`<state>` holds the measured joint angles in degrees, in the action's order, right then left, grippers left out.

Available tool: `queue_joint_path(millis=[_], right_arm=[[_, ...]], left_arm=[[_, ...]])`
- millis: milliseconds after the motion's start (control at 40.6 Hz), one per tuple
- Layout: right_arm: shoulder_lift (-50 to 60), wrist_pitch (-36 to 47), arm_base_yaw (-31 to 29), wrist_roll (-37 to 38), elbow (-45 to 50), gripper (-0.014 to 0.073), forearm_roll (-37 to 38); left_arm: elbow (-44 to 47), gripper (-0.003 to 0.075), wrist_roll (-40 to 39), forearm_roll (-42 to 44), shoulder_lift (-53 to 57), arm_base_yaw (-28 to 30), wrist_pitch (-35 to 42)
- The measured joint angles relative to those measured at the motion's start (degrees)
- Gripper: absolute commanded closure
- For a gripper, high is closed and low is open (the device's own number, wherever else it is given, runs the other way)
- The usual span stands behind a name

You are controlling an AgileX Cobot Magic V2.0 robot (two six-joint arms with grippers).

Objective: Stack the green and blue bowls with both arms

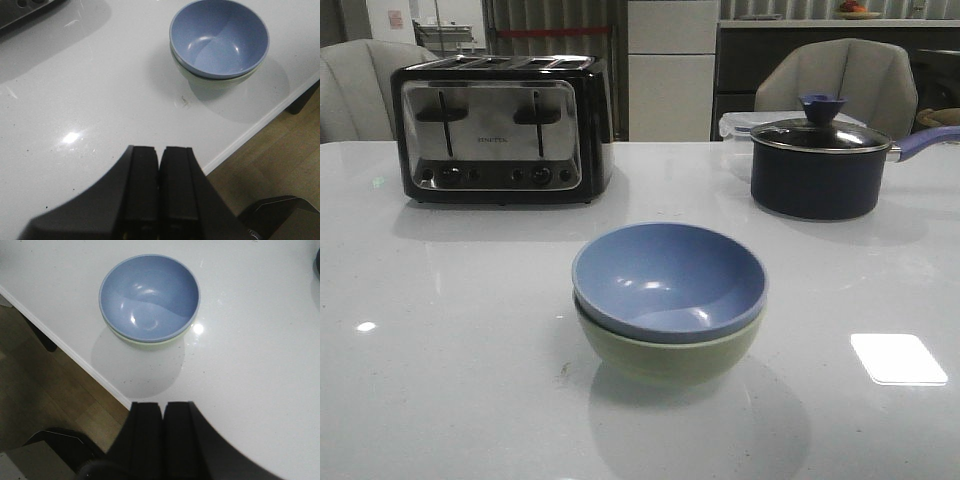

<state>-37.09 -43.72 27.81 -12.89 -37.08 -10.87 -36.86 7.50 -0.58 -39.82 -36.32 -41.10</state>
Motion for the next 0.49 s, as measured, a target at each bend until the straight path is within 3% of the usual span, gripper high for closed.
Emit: queue_joint_path(millis=[271,492], right_arm=[[0.0,0.0,0.0,0.0,0.0,0.0536,0.0],[0.0,0.0,0.0,0.0,0.0,0.0536,0.0]], left_arm=[[1.0,0.0627,0.0,0.0,2.2,0.8,0.7],[7.5,0.0627,0.0,0.6,13.5,12.2,9.8]])
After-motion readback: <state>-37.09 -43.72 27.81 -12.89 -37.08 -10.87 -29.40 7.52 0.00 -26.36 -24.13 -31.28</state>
